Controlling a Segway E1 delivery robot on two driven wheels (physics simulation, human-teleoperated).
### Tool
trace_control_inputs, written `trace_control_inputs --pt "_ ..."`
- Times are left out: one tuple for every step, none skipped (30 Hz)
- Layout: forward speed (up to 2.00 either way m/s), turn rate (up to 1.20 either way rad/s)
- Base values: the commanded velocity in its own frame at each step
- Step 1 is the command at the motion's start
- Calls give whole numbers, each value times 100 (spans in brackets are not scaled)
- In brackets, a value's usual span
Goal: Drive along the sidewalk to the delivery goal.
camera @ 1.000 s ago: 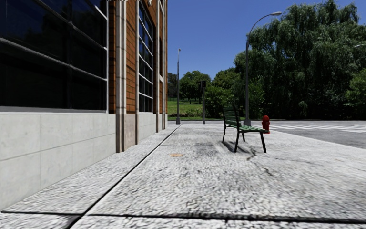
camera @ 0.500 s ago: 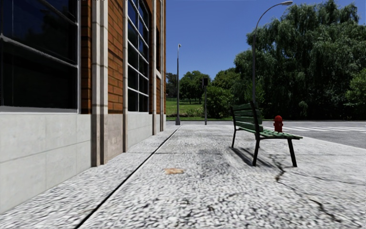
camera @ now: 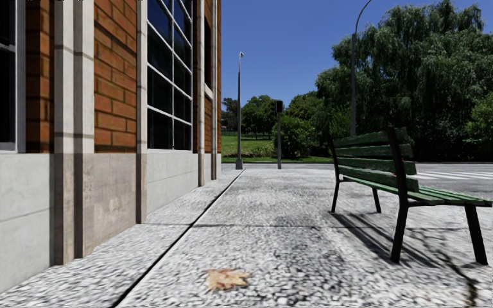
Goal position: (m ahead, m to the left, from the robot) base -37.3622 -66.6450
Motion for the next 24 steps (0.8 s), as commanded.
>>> trace_control_inputs --pt "200 0" --pt "200 0" --pt "200 0" --pt "200 0" --pt "200 0" --pt "200 0" --pt "200 0" --pt "200 0" --pt "200 0" --pt "200 0" --pt "200 0" --pt "200 0" --pt "200 0" --pt "200 0" --pt "200 0" --pt "200 0" --pt "200 0" --pt "200 0" --pt "200 0" --pt "200 0" --pt "200 0" --pt "200 0" --pt "200 0" --pt "200 0"
